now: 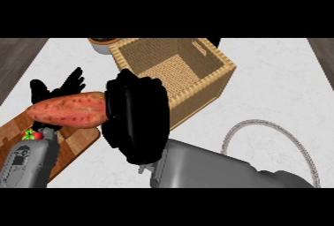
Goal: Pick the sweet potato from the placemat and place it in the basket
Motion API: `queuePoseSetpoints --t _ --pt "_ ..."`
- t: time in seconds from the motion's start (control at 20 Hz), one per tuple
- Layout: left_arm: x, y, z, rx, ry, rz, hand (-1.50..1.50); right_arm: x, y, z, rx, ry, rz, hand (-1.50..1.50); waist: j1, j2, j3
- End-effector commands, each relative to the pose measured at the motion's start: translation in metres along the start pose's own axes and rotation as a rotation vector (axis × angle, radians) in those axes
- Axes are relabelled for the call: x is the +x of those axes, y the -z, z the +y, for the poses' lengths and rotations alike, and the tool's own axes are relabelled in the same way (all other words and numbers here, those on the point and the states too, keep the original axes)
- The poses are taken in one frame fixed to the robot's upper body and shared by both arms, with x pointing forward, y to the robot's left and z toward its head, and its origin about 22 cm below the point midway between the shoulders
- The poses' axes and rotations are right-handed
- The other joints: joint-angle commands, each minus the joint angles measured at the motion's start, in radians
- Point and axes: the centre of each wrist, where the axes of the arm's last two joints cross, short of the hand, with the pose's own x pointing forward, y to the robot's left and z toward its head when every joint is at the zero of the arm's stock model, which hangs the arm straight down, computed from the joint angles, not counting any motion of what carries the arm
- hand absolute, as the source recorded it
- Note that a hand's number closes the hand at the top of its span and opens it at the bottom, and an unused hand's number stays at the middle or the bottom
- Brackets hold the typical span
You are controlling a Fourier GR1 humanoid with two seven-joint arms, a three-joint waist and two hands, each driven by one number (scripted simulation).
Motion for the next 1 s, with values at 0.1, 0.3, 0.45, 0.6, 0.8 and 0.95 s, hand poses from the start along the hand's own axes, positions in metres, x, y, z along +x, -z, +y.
queuePoseSetpoints --t 0.1,0.3,0.45,0.6,0.8,0.95 --pt "0.002 0.0 -0.003 -0.025 -0.01 -0.01 0.0 0.039 0.046 -0.013 -0.138 -0.057 0.204 1.5 0.004 0.002 0.0" --pt "0.004 0.002 0.007 -0.001 0.004 -0.013 0.0 0.045 0.069 -0.01 -0.199 -0.152 0.277 1.5 -0.008 0.007 0.001" --pt "0.0 -0.001 -0.001 0.036 -0.003 -0.018 0.0 0.042 0.08 -0.008 -0.214 -0.174 0.322 1.5 -0.025 0.01 0.004" --pt "-0.001 -0.005 0.004 -0.007 0.011 -0.011 0.0 0.042 0.092 -0.006 -0.233 -0.181 0.348 1.5 -0.006 0.013 0.003" --pt "0.007 -0.005 0.01 0.031 -0.019 -0.016 0.0 0.029 0.088 0.006 -0.213 -0.196 0.344 1.5 -0.026 0.016 0.005" --pt "0.001 -0.003 0.025 0.055 -0.014 -0.013 0.0 0.019 0.088 0.012 -0.205 -0.209 0.338 1.5 -0.049 0.018 0.005"
